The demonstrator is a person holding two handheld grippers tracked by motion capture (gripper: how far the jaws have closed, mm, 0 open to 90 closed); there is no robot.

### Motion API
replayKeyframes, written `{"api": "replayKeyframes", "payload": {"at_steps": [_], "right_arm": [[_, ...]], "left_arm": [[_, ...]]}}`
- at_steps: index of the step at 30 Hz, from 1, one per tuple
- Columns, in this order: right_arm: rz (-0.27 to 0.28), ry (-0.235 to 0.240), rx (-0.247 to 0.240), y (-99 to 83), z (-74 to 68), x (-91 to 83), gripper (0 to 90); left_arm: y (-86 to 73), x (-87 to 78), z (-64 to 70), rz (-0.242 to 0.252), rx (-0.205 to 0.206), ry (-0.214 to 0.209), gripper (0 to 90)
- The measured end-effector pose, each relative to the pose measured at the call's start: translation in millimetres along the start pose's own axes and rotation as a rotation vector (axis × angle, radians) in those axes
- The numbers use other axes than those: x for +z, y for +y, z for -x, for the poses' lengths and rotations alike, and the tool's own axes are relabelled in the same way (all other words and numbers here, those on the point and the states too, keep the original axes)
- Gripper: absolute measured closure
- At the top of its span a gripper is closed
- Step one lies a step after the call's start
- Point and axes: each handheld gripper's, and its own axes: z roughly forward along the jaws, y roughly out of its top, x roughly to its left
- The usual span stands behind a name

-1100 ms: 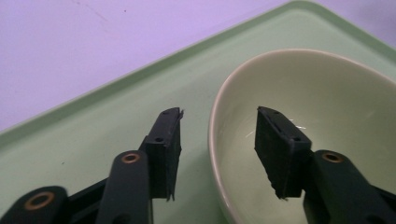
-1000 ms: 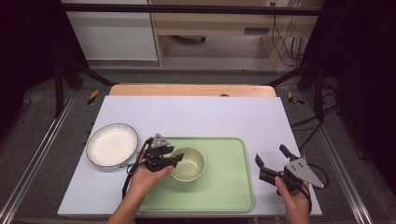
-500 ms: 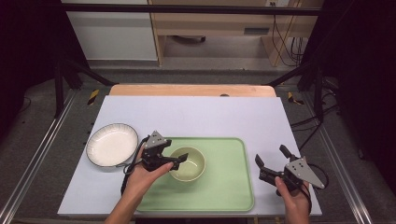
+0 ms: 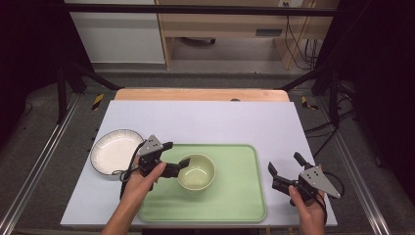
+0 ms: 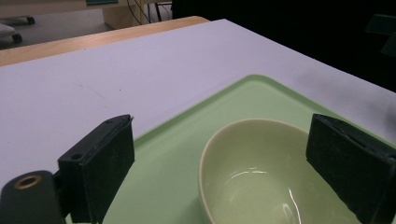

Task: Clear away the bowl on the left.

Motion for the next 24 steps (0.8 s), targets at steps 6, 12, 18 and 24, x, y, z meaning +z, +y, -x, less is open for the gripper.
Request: {"api": "replayKeyframes", "payload": {"at_steps": [6, 12, 18, 24], "right_arm": [[-0.001, -0.007, -0.002, 0.0, 2.3, 0.4, 5.3], [0.005, -0.022, 0.009, 0.7, 4.0, -1.1, 4.0], [-0.001, -0.022, 0.004, 0.2, 3.0, 0.0, 3.2], [-0.002, -0.031, 0.007, 0.0, 3.7, -1.1, 3.2]], "left_arm": [[0.6, -7.0, -9.5, -0.003, 0.014, 0.035, 2.8], [0.7, -18.1, -21.9, 0.026, -0.032, 0.069, 2.4], [-1.3, -30.6, -36.0, 0.043, -0.052, 0.104, 2.5], [-2.1, -41.1, -43.6, 0.084, -0.057, 0.132, 3.0]]}}
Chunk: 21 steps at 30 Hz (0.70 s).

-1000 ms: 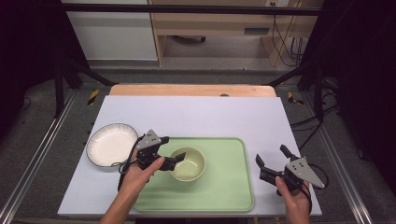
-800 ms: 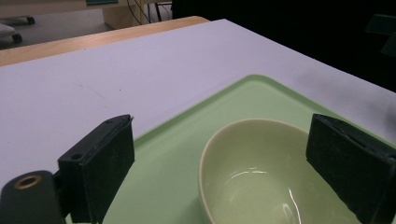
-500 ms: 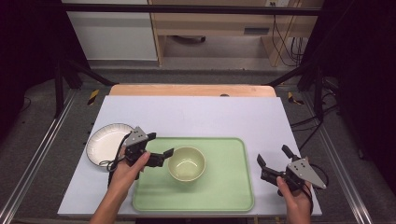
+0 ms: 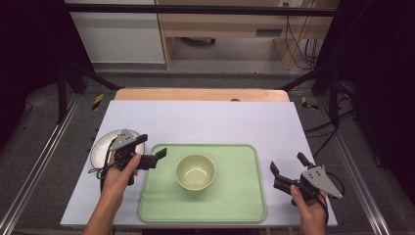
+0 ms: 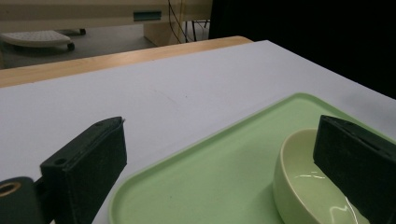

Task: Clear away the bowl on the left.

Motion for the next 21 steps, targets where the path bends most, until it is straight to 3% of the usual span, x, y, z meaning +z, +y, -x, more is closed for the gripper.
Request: {"api": "replayKeyframes", "payload": {"at_steps": [10, 12, 19, 21], "right_arm": [[0.003, -0.012, 0.000, -0.4, 1.1, 0.3, 3.2], [0.005, -0.014, 0.000, -0.2, 1.1, -0.1, 3.2], [0.006, -0.015, -0.004, -0.2, 1.0, 0.0, 3.2], [0.007, -0.014, -0.008, -0.1, 0.9, 0.0, 3.2]], "left_arm": [[-3.0, -9.4, -8.3, 0.032, 0.019, 0.014, 1.9], [-3.5, -11.7, -9.1, 0.025, 0.047, 0.031, 1.9], [-8.4, -20.9, -13.3, 0.035, 0.070, 0.061, 1.9], [-9.6, -27.4, -14.6, 0.059, 0.084, 0.103, 2.4]]}}
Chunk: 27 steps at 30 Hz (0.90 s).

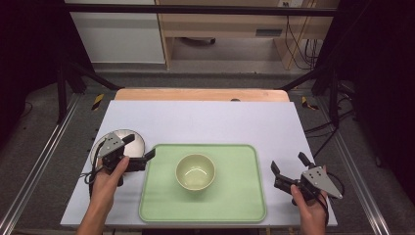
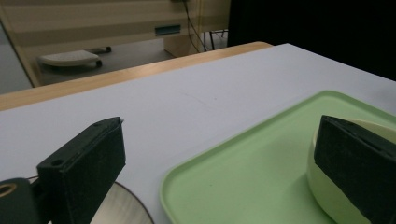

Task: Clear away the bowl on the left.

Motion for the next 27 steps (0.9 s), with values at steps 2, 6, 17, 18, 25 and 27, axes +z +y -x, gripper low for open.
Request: {"api": "replayKeyframes", "payload": {"at_steps": [2, 6, 17, 18, 25, 27], "right_arm": [[-0.002, 0.000, 0.001, 0.1, -0.1, 0.0, 3.2], [-0.001, 0.001, 0.001, 0.4, -0.4, -0.3, 3.2], [-0.004, 0.002, 0.000, 0.2, -0.6, 0.1, 3.3], [-0.004, 0.002, 0.000, 0.2, -0.6, 0.1, 3.3], [0.005, 0.000, -0.005, 0.9, -0.4, -0.9, 3.3], [0.005, 0.000, -0.001, 1.1, -0.4, -1.5, 3.3]], "left_arm": [[0.0, -2.7, -1.3, 0.000, 0.004, 0.012, 2.4], [-2.7, -7.8, -3.5, 0.000, 0.002, 0.007, 2.2], [-15.4, -26.0, -24.2, 0.016, -0.040, 0.015, 2.2], [-15.4, -26.0, -24.2, 0.016, -0.040, 0.015, 2.2], [-23.0, -35.9, -36.6, 0.021, -0.022, 0.015, 2.1], [-26.4, -38.1, -39.9, 0.016, -0.014, 0.022, 2.1]]}}
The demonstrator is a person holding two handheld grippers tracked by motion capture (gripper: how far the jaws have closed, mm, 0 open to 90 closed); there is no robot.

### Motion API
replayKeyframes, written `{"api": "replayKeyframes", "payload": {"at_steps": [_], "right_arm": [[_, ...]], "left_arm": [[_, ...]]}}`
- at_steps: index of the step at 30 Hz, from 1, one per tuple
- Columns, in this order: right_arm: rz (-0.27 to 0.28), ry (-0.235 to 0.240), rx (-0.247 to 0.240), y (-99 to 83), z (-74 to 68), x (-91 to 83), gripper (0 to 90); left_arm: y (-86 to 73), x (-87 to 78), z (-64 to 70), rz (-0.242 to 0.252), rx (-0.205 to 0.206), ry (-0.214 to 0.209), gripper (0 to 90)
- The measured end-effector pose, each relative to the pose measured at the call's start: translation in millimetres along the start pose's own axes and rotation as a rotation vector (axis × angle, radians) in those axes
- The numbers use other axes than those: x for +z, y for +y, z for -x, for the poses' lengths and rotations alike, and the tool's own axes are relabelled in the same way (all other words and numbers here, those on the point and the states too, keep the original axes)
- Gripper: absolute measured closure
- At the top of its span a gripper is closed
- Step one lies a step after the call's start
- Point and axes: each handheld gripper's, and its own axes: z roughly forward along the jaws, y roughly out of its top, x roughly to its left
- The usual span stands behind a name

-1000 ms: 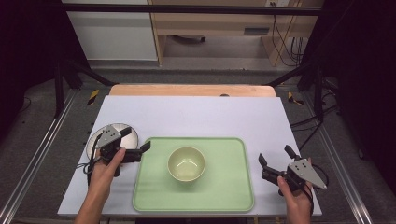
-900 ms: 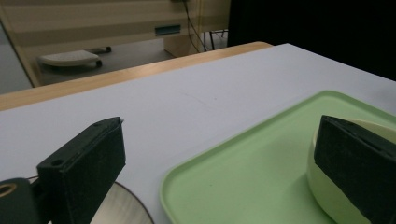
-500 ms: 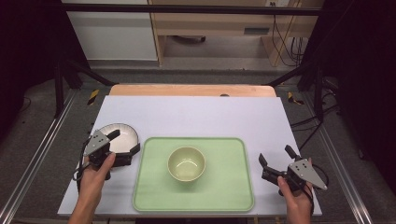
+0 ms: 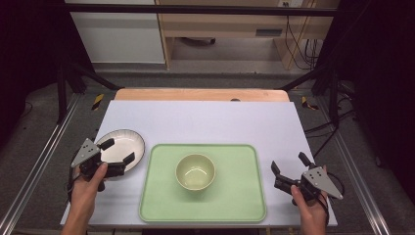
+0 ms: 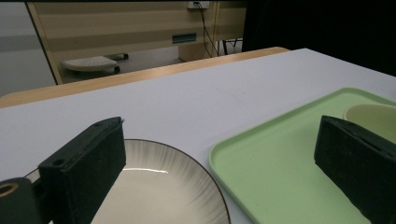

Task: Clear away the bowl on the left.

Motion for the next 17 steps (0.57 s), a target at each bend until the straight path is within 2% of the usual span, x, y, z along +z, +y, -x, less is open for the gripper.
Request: {"api": "replayKeyframes", "payload": {"at_steps": [4, 8, 10, 12, 15, 17], "right_arm": [[-0.002, 0.000, -0.001, -0.5, -0.2, 0.7, 3.3], [0.001, 0.001, -0.007, -0.2, -0.5, 0.4, 3.3], [0.000, 0.001, -0.002, 0.1, -1.0, -0.1, 3.4], [-0.001, 0.002, -0.003, 0.0, -1.1, -0.2, 3.4], [-0.001, 0.003, -0.004, -0.1, -1.6, 0.1, 3.4], [-0.002, 0.002, -0.004, 0.0, -1.9, 0.1, 3.4]], "left_arm": [[-5.7, -4.1, -6.9, 0.008, -0.008, 0.022, 2.1], [-9.5, -11.1, -15.2, -0.006, 0.011, 0.054, 2.1], [-11.0, -15.1, -19.7, 0.017, -0.004, 0.068, 2.1], [-11.8, -17.0, -21.9, 0.037, -0.010, 0.069, 2.2], [-13.3, -14.9, -20.1, 0.042, 0.016, 0.059, 2.2], [-13.4, -13.6, -19.3, 0.043, 0.018, 0.055, 2.1]]}}
